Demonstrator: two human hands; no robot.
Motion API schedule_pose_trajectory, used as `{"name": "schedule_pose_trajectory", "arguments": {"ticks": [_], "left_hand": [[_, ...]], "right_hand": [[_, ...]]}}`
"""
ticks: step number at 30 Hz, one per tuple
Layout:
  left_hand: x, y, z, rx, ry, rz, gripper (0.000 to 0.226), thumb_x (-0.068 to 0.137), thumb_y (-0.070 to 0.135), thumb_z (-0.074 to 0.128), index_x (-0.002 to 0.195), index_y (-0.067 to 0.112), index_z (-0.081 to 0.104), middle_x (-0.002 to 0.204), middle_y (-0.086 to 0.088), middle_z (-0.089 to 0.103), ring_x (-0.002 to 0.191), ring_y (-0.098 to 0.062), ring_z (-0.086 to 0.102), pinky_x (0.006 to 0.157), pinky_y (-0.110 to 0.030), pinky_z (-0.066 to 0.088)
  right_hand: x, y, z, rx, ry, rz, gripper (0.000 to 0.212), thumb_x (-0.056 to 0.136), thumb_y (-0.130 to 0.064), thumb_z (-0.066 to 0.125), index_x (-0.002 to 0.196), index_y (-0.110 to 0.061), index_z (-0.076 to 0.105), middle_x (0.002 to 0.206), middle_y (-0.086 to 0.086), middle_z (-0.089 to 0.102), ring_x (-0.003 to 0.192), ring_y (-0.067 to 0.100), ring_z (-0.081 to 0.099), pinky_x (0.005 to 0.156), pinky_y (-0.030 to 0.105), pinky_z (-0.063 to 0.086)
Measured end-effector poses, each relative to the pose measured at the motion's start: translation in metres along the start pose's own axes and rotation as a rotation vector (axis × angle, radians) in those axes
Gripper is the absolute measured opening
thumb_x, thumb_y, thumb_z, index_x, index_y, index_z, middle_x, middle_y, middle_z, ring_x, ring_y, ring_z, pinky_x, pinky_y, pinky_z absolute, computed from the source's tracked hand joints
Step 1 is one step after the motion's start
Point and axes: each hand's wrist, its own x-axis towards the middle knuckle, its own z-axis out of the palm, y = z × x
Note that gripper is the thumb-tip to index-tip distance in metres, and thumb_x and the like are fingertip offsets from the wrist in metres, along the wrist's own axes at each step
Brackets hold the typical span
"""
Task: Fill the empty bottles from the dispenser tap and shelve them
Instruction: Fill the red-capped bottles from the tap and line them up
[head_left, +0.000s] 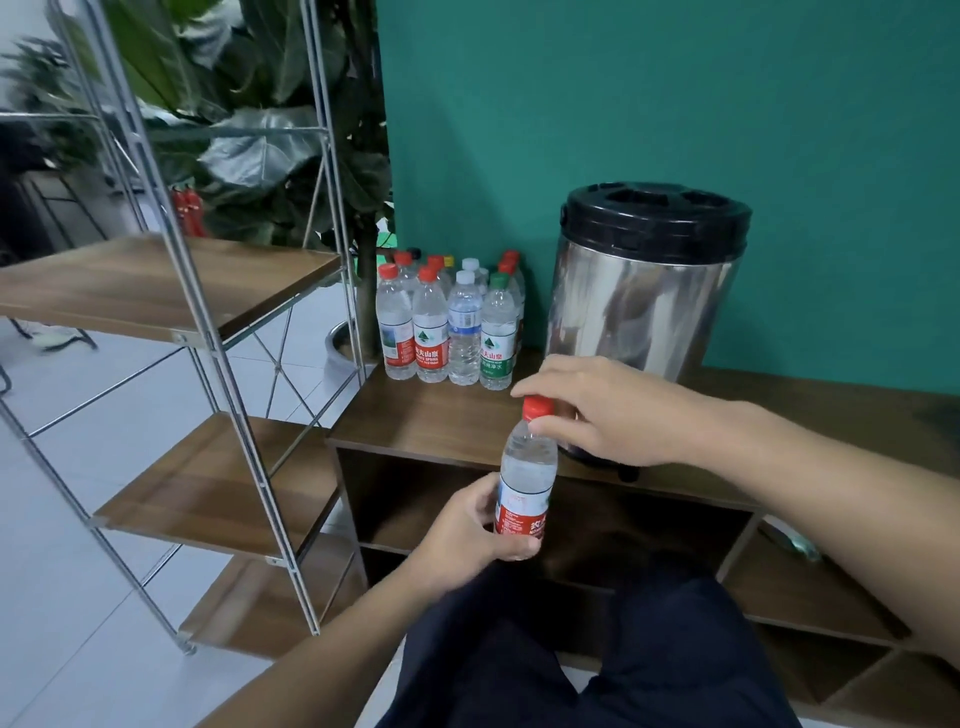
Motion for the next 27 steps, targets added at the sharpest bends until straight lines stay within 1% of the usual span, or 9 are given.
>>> {"name": "schedule_pose_trajectory", "arguments": {"ticks": [4,8,10,13,16,18,20,24,27], "left_hand": [[0.010,0.012,-0.028,0.022,-0.032,0.017,0.068,0.083,0.007,0.100,0.143,0.016,0.069,0.132,-0.012,0.078,0.126,-0.038,0.074,0.113,-0.058,0.059],[0.025,0.022,-0.046,0.061,-0.008,0.033,0.069,0.084,0.014,0.101,0.144,0.021,0.068,0.132,-0.007,0.079,0.124,-0.032,0.075,0.113,-0.058,0.059],[0.035,0.025,-0.051,0.092,0.031,0.037,0.071,0.084,0.022,0.102,0.145,0.026,0.067,0.132,-0.001,0.079,0.124,-0.028,0.075,0.112,-0.057,0.060],[0.051,0.031,-0.056,0.124,0.094,0.050,0.074,0.084,0.030,0.101,0.147,0.032,0.063,0.134,0.006,0.077,0.126,-0.020,0.074,0.111,-0.051,0.061],[0.070,0.032,-0.064,0.173,0.191,0.036,0.077,0.083,0.037,0.101,0.148,0.037,0.060,0.135,0.013,0.076,0.126,-0.011,0.073,0.111,-0.045,0.062],[0.083,0.030,-0.073,0.264,0.256,0.002,0.082,0.081,0.046,0.101,0.150,0.041,0.056,0.137,0.019,0.074,0.126,-0.005,0.072,0.111,-0.044,0.062],[0.095,0.026,-0.083,0.347,0.321,-0.039,0.084,0.081,0.048,0.100,0.151,0.039,0.054,0.138,0.020,0.072,0.124,-0.002,0.071,0.111,-0.043,0.062],[0.117,0.015,-0.095,0.412,0.442,-0.052,0.082,0.083,0.045,0.099,0.152,0.033,0.056,0.137,0.016,0.073,0.124,-0.006,0.072,0.109,-0.042,0.064],[0.128,0.007,-0.099,0.427,0.527,-0.056,0.076,0.082,0.041,0.100,0.145,0.033,0.059,0.128,0.016,0.076,0.116,-0.005,0.074,0.104,-0.041,0.066]], "right_hand": [[0.024,-0.005,-0.004,-0.049,-0.006,-0.032,0.038,0.114,-0.048,0.048,0.145,-0.031,0.061,0.128,-0.013,0.057,0.114,0.013,0.061,0.102,0.039,0.054],[0.054,-0.005,-0.006,-0.045,0.054,0.022,0.027,0.113,-0.044,0.053,0.123,-0.025,0.069,0.110,-0.010,0.057,0.099,0.012,0.058,0.094,0.037,0.052],[0.071,-0.004,-0.005,-0.053,0.130,0.074,0.034,0.112,-0.048,0.053,0.112,-0.018,0.070,0.103,-0.006,0.058,0.093,0.015,0.057,0.089,0.036,0.051],[0.101,0.000,-0.001,-0.108,0.247,0.165,0.051,0.109,-0.061,0.051,0.095,-0.015,0.066,0.092,-0.002,0.059,0.085,0.021,0.058,0.081,0.042,0.053],[0.130,0.006,0.005,0.010,0.346,0.218,0.059,0.101,-0.070,0.054,0.084,-0.014,0.065,0.079,-0.002,0.059,0.075,0.019,0.058,0.072,0.041,0.051],[0.148,0.011,0.012,0.169,0.401,0.246,0.055,0.098,-0.068,0.061,0.081,-0.017,0.068,0.073,-0.003,0.061,0.070,0.017,0.059,0.066,0.039,0.051],[0.164,0.017,0.020,0.251,0.414,0.281,0.047,0.099,-0.060,0.071,0.078,-0.018,0.068,0.068,-0.003,0.062,0.064,0.014,0.059,0.062,0.035,0.048],[0.195,0.023,0.032,0.211,0.418,0.350,0.055,0.101,-0.056,0.072,0.066,-0.015,0.062,0.060,0.000,0.058,0.054,0.015,0.053,0.055,0.037,0.047],[0.213,0.023,0.041,0.214,0.422,0.415,0.058,0.100,-0.056,0.074,0.063,-0.016,0.056,0.059,0.000,0.056,0.051,0.012,0.048,0.052,0.028,0.033]]}}
